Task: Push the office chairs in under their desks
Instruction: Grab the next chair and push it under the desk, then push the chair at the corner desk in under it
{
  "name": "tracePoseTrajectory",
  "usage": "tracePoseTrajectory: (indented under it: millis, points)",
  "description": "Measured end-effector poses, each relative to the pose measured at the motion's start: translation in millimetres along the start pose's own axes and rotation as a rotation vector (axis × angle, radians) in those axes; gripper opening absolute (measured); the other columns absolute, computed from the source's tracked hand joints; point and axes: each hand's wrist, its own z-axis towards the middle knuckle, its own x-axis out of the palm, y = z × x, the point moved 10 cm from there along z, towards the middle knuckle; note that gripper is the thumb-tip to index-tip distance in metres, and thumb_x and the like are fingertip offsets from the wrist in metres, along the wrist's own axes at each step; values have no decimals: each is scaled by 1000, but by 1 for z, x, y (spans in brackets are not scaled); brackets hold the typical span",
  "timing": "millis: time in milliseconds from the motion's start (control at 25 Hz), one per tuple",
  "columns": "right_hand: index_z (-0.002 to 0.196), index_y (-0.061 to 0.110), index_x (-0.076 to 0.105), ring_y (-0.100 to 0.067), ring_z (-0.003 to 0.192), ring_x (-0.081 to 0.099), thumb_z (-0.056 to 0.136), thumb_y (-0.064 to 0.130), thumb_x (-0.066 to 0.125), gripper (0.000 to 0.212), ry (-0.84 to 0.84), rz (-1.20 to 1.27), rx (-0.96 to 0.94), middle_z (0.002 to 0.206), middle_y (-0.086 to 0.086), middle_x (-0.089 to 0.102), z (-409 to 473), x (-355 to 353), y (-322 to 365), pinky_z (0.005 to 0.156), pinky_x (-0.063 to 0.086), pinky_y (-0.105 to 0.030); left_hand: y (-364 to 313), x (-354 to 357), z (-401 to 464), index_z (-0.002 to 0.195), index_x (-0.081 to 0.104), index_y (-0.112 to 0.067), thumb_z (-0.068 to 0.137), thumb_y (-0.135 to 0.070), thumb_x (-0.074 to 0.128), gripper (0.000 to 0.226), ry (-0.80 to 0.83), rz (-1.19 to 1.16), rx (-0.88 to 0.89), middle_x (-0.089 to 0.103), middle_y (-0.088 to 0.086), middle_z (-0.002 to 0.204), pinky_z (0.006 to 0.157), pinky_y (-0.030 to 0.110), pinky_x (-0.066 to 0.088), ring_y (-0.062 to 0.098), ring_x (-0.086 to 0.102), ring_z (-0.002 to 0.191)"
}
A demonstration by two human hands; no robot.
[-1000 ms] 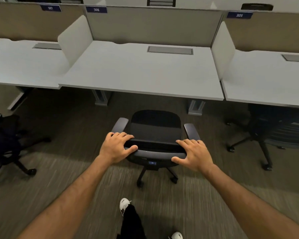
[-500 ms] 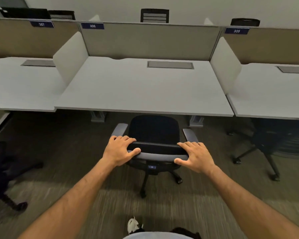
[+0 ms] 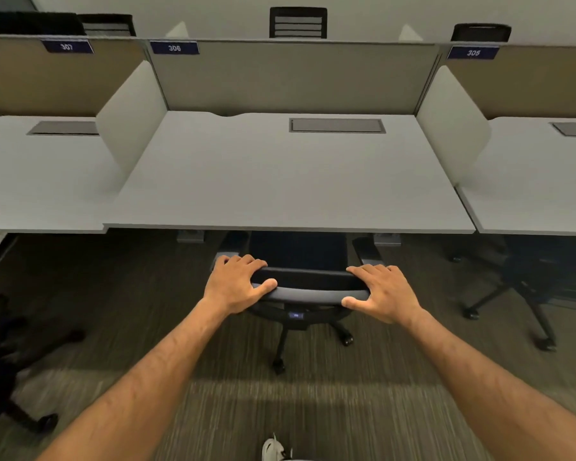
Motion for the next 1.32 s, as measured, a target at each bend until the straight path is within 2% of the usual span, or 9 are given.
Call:
tracePoseTrajectory:
  millis: [280,480,760,880,960,1040,1160,1240,1320]
  points:
    - [147,32,45,-17,112,58,78,96,19,98,0,17,19,130,6,63,52,-3,-9,101,42,-43,27,0,51,135,59,-36,89,-85,22,77,-25,10,19,66,-9,125,106,46,38,16,59,113]
    - [145,32,49,-18,107,60,76,98,16,101,-14,28,24,127,5,65,80,-4,-19,96,44,-43,35,-2,78,136,59,-35,89,-84,23,76,-17,26,8,66,-8,128,107,45,37,17,59,115]
    - [146,30,48,-20,110,61,76,98,15,103,9,55,-13,127,2,64,100,-4,-27,99,44,-46,36,-5,97,138,57,-34,90,-78,27,71,21,41,-25,63,-9,131,107,43,37,15,57,116]
    - [146,26,47,-19,101,62,68,103,13,114,99,91,-83,122,1,65,106,-3,-27,89,49,-41,33,-3,92,140,55,-33,92,-75,29,69,35,52,-70,61,-9,135,111,42,34,14,55,122]
    - [147,24,44,-22,101,63,63,106,16,121,218,115,-168,123,0,63,117,-1,-26,84,50,-41,29,-1,88,142,53,-33,92,-75,28,69,34,56,-113,59,-9,138,115,42,30,13,51,127]
    - [144,25,45,-27,102,62,65,104,18,115,324,109,-249,121,-1,63,130,3,-25,87,49,-44,28,-1,84,145,50,-34,93,-75,26,70,30,44,-152,55,-8,144,120,41,23,13,44,135]
    - [124,28,53,-27,99,61,72,100,12,97,419,161,-301,110,3,63,147,6,-21,85,48,-43,24,-1,67,154,38,-32,96,-73,24,73,-7,0,-250,37,-2,160,126,44,9,17,22,152]
    - [139,32,49,-25,115,58,78,95,9,96,430,208,-342,128,3,61,156,4,-2,94,46,-45,23,-3,35,159,29,-30,96,-73,21,76,-88,-46,-328,24,-1,167,127,46,2,16,8,156]
    - [152,33,38,-22,130,51,82,90,10,94,407,248,-454,147,4,52,166,-7,45,104,43,-46,40,-12,-10,160,26,-27,96,-73,21,79,-163,-76,-454,21,-1,168,127,47,1,14,5,156]
